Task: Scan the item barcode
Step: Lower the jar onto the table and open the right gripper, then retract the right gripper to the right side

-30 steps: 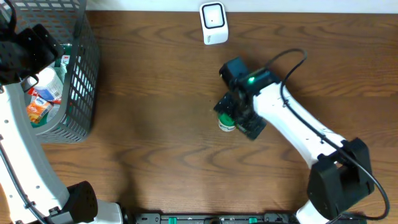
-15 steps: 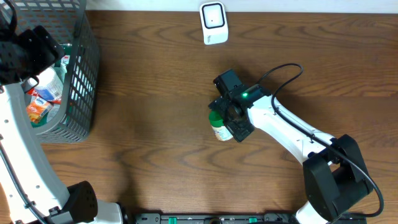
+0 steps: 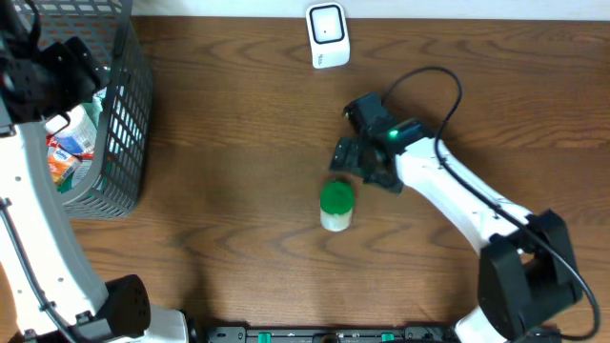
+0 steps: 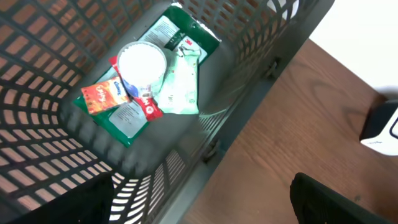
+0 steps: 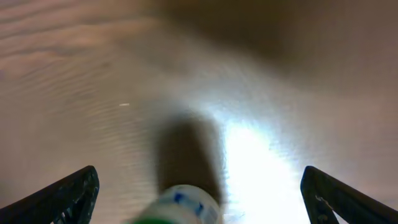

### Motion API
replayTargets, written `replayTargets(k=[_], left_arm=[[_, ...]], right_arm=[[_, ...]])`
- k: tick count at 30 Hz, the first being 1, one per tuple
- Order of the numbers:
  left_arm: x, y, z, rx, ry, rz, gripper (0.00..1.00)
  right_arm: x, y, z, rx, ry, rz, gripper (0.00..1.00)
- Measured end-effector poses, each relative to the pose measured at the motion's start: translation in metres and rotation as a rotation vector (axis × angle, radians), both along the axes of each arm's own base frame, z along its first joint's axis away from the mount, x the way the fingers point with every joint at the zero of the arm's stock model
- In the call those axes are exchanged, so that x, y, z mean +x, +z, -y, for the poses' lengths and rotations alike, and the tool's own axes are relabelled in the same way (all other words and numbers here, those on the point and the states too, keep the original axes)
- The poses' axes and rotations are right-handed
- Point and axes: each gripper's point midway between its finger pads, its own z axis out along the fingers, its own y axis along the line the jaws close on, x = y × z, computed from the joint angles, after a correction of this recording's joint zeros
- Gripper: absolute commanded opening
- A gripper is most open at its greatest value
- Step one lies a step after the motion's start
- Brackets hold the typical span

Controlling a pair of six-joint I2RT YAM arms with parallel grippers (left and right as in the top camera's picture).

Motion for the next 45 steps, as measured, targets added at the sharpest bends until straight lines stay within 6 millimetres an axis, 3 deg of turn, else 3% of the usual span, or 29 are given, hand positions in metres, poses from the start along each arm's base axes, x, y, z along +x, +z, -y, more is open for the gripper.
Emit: replayTargets(k=[3,6,8,10,14,16,21,29,35,39,42,43,45], left_arm=[[0.006,-0.01,-0.002,-0.008,-0.001,-0.029,0.9],[0.01,-0.02,-0.003,-0.017,-0.001,-0.059,0.91],[0.011,-0.023,-0.003,-0.02,-0.001,-0.072,0.91],[0.011,-0.024,-0.003,-0.02,0.0,-0.072,0.91],[0.011,-0.024,-0.003,-0.02,0.0,-0.073,0.91],[0.011,-0.024,-0.003,-0.02,0.0,-0.073,0.91],[0.011,-0.024,-0.003,-0.021,0.0,-0.074,0.91],[0.011,-0.024,-0.003,-0.021,0.0,-0.075,0.91],[0.011,-0.024,-0.003,-0.021,-0.001,-0.075,0.9],[0.011,-0.024,-0.003,-0.021,-0.001,-0.075,0.91],[0.011,-0.024,-0.003,-0.021,-0.001,-0.076,0.9],[0.011,-0.024,-0.003,-0.021,0.0,-0.076,0.91],[0.01,-0.024,-0.003,-0.022,-0.001,-0.076,0.91]], right_arm=[[0.011,0.025,-0.005,0.022,0.129,0.088,0.97],[0.007,0.039,-0.019,0.083,0.236,0.106,0.74],[-0.007,0.041,-0.034,0.148,0.355,0.078,0.58],[-0.022,0.041,-0.046,0.193,0.443,0.044,0.34],[-0.06,0.04,-0.069,0.227,0.617,-0.022,0.08],[-0.072,0.039,-0.076,0.205,0.682,-0.027,0.01],[-0.079,0.032,-0.081,0.078,0.754,0.012,0.01],[-0.083,0.008,-0.064,-0.064,0.715,0.002,0.01],[-0.059,0.005,-0.081,-0.031,0.693,0.139,0.02],[-0.05,-0.003,-0.079,-0.049,0.662,0.184,0.04],[-0.05,-0.014,-0.071,-0.07,0.638,0.182,0.09],[-0.049,-0.018,-0.069,-0.073,0.627,0.184,0.2],[-0.047,-0.023,-0.068,-0.076,0.61,0.194,0.25]])
